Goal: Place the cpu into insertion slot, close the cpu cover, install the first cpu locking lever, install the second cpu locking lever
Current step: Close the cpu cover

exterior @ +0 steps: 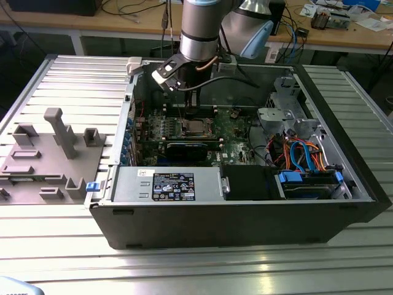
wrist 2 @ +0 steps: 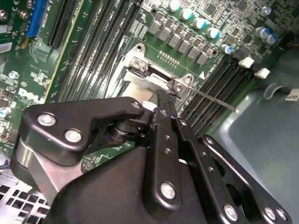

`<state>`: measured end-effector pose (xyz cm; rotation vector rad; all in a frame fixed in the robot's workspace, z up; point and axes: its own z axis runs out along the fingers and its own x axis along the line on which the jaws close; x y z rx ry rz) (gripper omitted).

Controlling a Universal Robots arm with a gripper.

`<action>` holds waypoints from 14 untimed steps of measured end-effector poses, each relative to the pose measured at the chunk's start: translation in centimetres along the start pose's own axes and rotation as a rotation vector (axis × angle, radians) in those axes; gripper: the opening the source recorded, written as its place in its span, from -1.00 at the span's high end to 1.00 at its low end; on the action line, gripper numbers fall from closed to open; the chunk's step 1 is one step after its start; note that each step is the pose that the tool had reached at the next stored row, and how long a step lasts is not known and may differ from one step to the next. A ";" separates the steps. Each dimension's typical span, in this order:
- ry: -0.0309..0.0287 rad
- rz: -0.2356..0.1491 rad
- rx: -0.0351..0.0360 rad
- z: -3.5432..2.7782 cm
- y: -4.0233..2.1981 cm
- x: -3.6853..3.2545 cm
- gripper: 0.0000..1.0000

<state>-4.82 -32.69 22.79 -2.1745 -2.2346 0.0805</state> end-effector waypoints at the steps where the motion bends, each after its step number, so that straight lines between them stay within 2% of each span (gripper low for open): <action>1: -0.0005 -0.007 -0.0001 0.20 0.01 0.00 0.79; 4: -0.0011 -0.018 -0.0003 0.77 0.04 0.01 0.79; 9: -0.0012 -0.019 -0.0003 2.22 0.12 0.04 0.79; 12: -0.0014 -0.019 -0.0001 2.24 0.18 0.03 0.79; 14: -0.0012 -0.019 -0.0004 2.22 0.53 0.03 0.79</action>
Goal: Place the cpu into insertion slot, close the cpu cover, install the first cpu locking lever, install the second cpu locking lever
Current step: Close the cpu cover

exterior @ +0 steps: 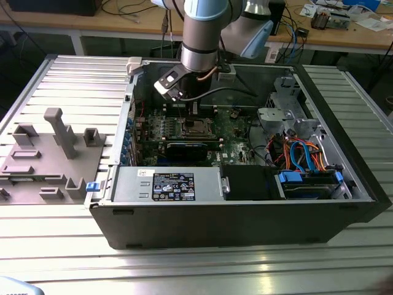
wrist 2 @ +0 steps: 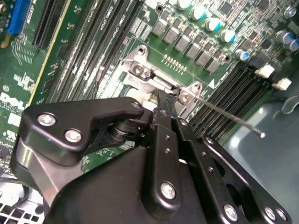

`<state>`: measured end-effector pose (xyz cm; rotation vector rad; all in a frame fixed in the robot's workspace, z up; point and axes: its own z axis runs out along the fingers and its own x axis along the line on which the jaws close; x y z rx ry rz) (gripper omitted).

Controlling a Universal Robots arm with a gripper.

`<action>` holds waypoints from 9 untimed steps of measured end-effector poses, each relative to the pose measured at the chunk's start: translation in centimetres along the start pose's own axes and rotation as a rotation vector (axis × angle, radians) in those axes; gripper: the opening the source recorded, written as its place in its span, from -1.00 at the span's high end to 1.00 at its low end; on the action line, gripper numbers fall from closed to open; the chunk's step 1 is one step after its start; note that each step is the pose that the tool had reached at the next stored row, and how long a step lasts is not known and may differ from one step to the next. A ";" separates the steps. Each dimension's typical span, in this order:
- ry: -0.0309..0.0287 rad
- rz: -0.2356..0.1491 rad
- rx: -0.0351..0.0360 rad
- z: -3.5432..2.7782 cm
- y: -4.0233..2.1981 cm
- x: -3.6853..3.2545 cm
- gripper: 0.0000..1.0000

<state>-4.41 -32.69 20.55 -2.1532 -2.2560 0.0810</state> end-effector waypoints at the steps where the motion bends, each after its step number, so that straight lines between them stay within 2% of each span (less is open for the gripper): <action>1: 0.0001 0.000 0.0004 -0.04 0.55 -0.03 0.79; 2: 0.0001 0.000 0.0013 -0.09 1.09 -0.06 0.79; 4: 0.0003 0.000 0.0026 -0.22 1.79 -0.08 0.79; 9: 0.0001 0.000 0.0041 -0.62 2.43 -0.13 0.79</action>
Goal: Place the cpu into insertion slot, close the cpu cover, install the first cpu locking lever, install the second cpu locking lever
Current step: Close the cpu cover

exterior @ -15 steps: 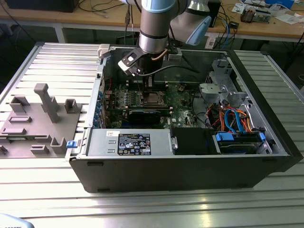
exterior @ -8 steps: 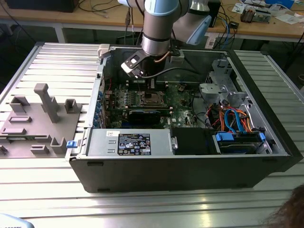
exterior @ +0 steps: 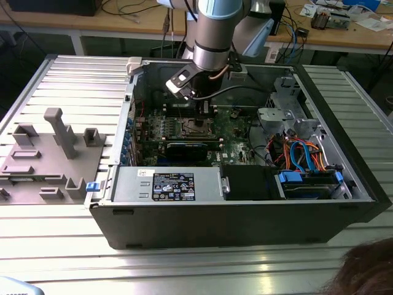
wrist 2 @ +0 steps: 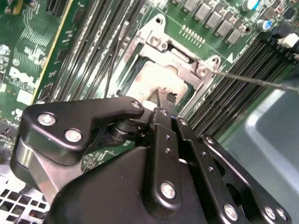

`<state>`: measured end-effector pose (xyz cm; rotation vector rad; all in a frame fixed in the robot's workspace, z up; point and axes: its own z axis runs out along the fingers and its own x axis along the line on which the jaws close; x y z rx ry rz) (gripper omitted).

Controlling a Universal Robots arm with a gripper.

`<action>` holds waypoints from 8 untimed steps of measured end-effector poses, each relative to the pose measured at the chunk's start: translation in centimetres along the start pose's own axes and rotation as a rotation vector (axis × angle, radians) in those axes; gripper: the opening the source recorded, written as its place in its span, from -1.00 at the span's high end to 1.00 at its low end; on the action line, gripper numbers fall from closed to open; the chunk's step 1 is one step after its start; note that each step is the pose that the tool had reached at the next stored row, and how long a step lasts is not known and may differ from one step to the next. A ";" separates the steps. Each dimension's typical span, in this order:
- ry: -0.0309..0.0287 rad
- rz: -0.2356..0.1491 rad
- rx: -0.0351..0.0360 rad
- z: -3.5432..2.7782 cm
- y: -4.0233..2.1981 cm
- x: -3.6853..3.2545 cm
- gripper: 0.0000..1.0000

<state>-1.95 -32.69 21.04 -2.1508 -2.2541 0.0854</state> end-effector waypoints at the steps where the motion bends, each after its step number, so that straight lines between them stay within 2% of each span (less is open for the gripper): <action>1: 0.0000 0.000 0.0001 -0.14 0.04 -0.01 0.79; 8: 0.0000 0.000 0.0001 -1.30 0.08 -0.03 0.79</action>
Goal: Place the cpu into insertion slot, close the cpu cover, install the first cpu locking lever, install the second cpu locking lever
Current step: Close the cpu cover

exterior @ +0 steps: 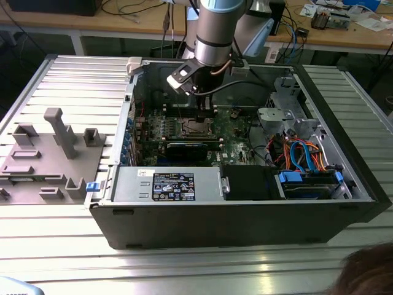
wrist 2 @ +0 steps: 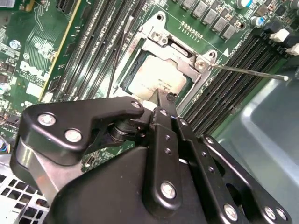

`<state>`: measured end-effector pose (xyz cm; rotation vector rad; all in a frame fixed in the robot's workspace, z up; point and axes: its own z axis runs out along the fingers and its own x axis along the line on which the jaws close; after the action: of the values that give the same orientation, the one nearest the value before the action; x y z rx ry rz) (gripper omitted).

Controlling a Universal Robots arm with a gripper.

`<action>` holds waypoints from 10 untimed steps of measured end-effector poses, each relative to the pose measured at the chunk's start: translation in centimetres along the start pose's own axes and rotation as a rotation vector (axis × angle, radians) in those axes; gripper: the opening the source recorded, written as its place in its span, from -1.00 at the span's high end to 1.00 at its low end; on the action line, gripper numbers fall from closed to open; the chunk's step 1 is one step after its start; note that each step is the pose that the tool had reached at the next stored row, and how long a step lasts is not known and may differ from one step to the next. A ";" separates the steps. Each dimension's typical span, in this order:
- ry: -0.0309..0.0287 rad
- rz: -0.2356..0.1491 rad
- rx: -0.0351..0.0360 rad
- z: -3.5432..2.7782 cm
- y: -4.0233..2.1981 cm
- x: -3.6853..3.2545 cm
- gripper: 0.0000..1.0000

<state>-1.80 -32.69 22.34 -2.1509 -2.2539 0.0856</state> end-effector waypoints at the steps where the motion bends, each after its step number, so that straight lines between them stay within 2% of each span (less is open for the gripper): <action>1: 0.0000 0.000 0.0000 -0.20 -0.01 -0.01 0.79; 3: 0.0001 0.000 0.0000 -0.47 -0.02 -0.01 0.79; 10: 0.0001 0.000 0.0000 -0.71 -0.04 -0.01 0.79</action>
<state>-1.79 -32.69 23.05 -2.1508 -2.2539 0.0855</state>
